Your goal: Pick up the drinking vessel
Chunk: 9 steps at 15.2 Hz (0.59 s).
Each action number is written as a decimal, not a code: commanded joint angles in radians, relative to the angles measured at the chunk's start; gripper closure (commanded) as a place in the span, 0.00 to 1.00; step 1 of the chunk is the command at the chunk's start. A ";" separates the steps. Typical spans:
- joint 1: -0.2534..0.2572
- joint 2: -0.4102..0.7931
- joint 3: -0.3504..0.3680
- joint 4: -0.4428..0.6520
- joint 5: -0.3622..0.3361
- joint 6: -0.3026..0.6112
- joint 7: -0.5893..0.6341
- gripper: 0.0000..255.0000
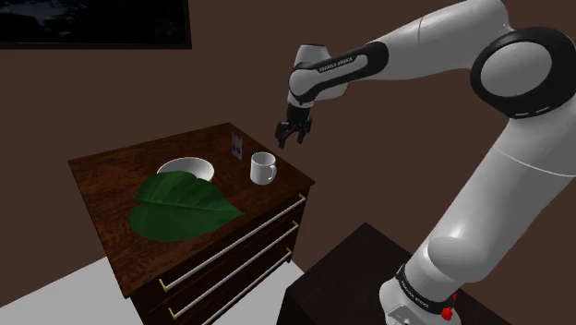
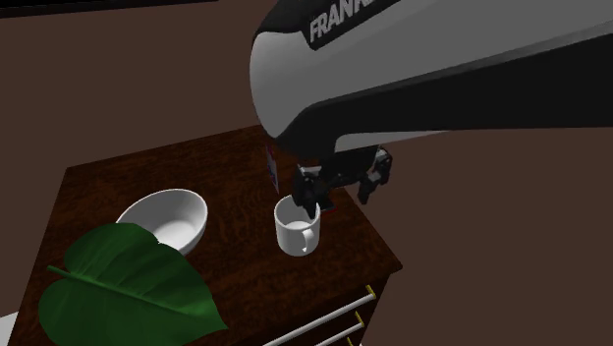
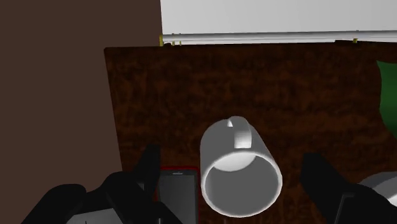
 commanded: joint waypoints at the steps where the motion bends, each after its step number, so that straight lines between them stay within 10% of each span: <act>1: 0.000 0.075 0.000 0.045 -0.006 0.026 -0.002 0.00; 9: 0.003 0.389 -0.005 0.302 -0.031 0.069 -0.002 0.00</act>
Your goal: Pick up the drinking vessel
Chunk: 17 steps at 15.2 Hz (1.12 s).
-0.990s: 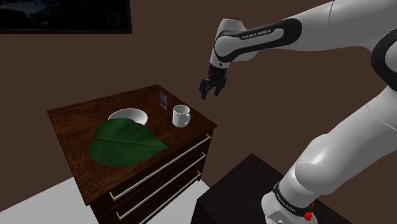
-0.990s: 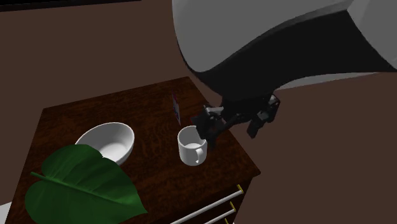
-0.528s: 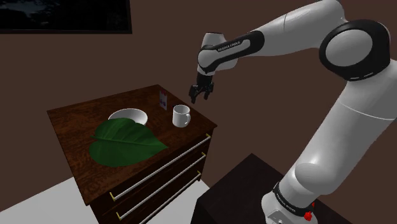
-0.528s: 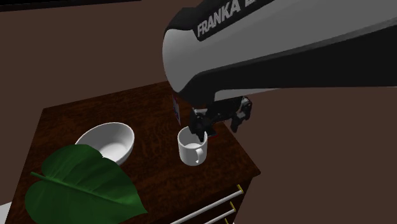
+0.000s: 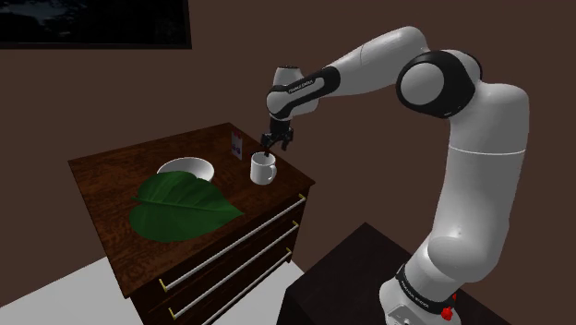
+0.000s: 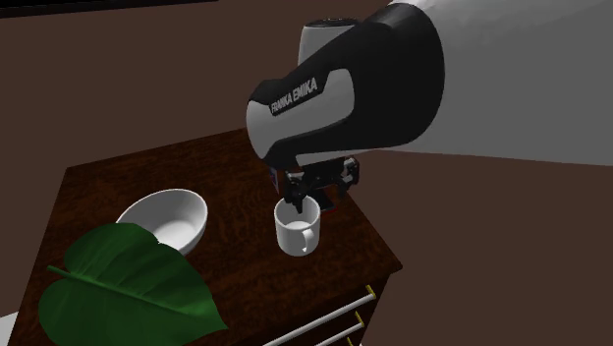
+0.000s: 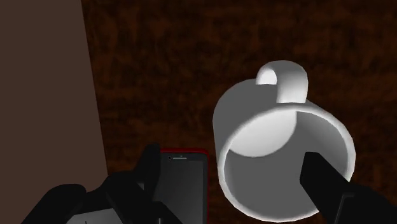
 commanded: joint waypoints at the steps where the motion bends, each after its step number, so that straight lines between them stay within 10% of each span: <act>1: 0.002 0.083 -0.001 0.082 -0.006 -0.003 0.001 0.00; 11: 0.002 0.148 -0.001 0.070 -0.006 0.074 0.000 0.00; 12: 0.002 0.148 -0.001 0.071 -0.006 0.073 0.000 1.00; 17: 0.002 0.148 -0.001 0.071 -0.006 0.073 0.000 1.00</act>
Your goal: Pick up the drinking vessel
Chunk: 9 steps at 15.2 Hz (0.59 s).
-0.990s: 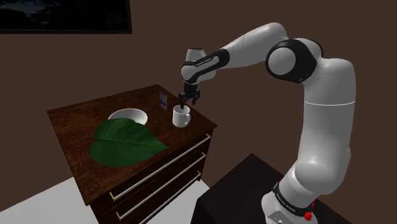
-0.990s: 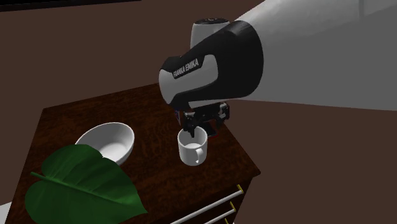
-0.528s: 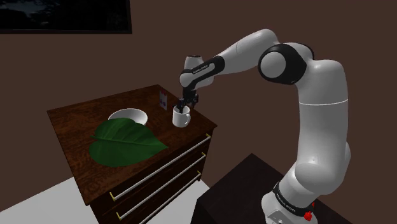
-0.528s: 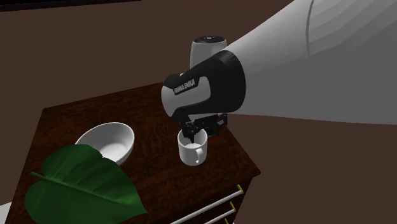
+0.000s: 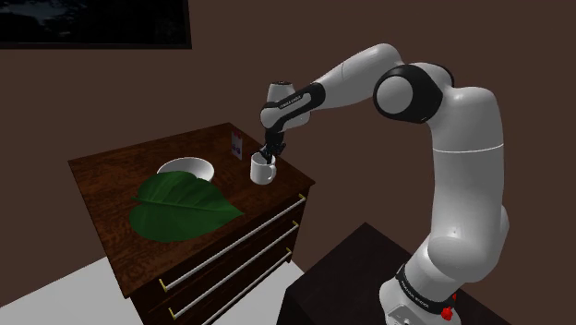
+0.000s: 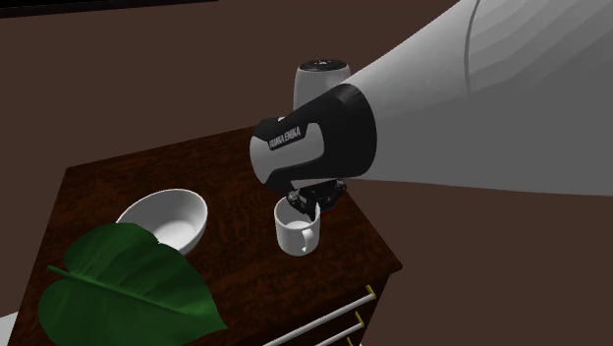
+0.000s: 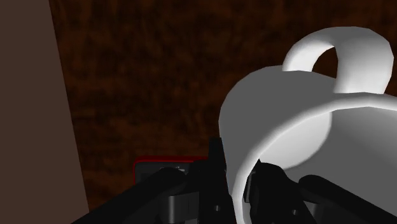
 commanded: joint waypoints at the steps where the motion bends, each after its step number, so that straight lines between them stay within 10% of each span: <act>1: 0.000 0.000 0.000 0.000 0.000 0.000 0.000 1.00; 9: 0.000 -0.039 0.000 0.010 0.000 -0.049 0.000 1.00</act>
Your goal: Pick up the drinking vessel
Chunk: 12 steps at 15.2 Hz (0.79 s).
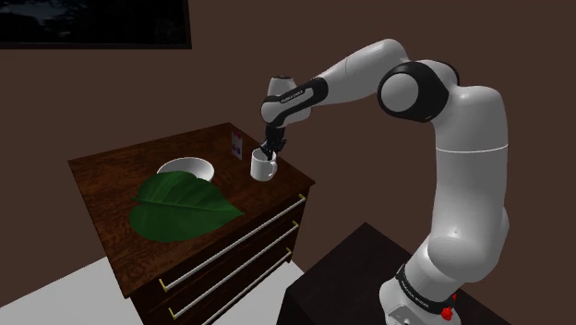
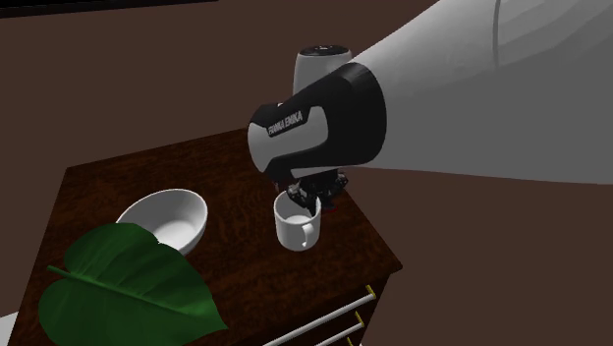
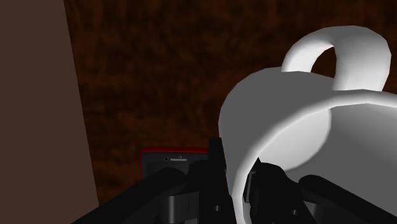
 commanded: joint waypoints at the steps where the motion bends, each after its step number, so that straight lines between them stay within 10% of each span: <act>1: 0.001 -0.016 0.000 0.006 0.000 -0.021 0.001 1.00; 12: 0.001 -0.076 0.000 0.044 -0.001 -0.120 0.001 1.00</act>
